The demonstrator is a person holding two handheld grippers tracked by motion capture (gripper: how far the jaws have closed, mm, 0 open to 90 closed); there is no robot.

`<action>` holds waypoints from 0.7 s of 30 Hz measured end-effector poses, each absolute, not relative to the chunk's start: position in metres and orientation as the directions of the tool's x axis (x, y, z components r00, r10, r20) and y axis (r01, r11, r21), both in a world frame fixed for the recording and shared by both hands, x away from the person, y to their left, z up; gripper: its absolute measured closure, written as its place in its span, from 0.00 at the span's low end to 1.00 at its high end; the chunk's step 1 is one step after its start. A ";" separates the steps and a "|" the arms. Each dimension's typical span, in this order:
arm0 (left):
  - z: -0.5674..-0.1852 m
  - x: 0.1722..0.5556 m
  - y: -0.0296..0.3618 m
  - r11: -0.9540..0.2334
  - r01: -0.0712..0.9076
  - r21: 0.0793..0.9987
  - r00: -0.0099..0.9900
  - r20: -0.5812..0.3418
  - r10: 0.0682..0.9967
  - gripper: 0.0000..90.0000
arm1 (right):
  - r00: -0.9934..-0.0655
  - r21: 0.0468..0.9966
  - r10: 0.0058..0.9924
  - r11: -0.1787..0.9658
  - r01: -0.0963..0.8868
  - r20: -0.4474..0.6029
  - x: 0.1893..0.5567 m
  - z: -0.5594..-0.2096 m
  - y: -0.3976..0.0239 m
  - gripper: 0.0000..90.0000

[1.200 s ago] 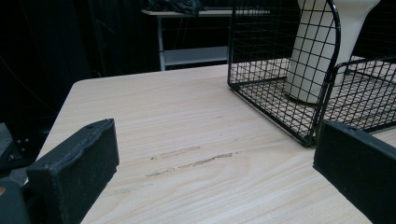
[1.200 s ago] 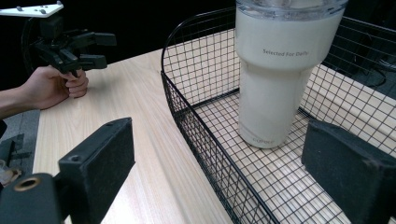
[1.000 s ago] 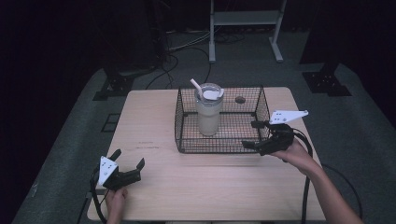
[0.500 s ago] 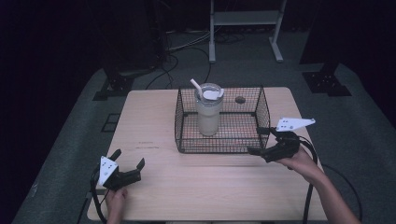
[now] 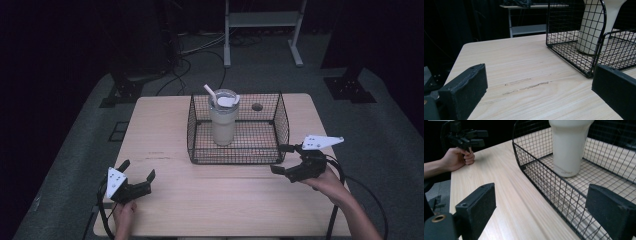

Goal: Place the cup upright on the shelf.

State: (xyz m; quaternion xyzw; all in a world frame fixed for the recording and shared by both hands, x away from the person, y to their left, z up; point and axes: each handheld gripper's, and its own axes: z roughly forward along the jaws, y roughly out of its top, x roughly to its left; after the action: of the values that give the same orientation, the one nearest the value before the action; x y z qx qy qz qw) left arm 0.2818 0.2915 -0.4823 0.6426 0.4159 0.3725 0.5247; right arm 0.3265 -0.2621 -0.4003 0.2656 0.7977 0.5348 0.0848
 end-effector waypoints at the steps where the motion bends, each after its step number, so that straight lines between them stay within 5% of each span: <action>1: -0.482 0.282 0.291 -0.104 0.144 0.984 0.377 0.043 0.925 0.00 | -0.843 0.900 0.516 0.282 0.334 0.151 0.326 -0.401 -0.263 0.10; 21: -0.482 0.281 0.291 -0.105 0.145 0.984 0.376 0.043 0.925 0.00 | -0.824 0.900 0.551 0.282 0.333 0.132 0.300 -0.428 -0.273 0.10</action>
State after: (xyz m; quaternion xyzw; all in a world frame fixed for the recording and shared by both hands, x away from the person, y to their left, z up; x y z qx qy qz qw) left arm 0.2814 0.2907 -0.4822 0.6432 0.4161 0.3724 0.5239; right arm 0.3003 -0.2728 -0.4283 0.2784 0.7940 0.5306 0.1026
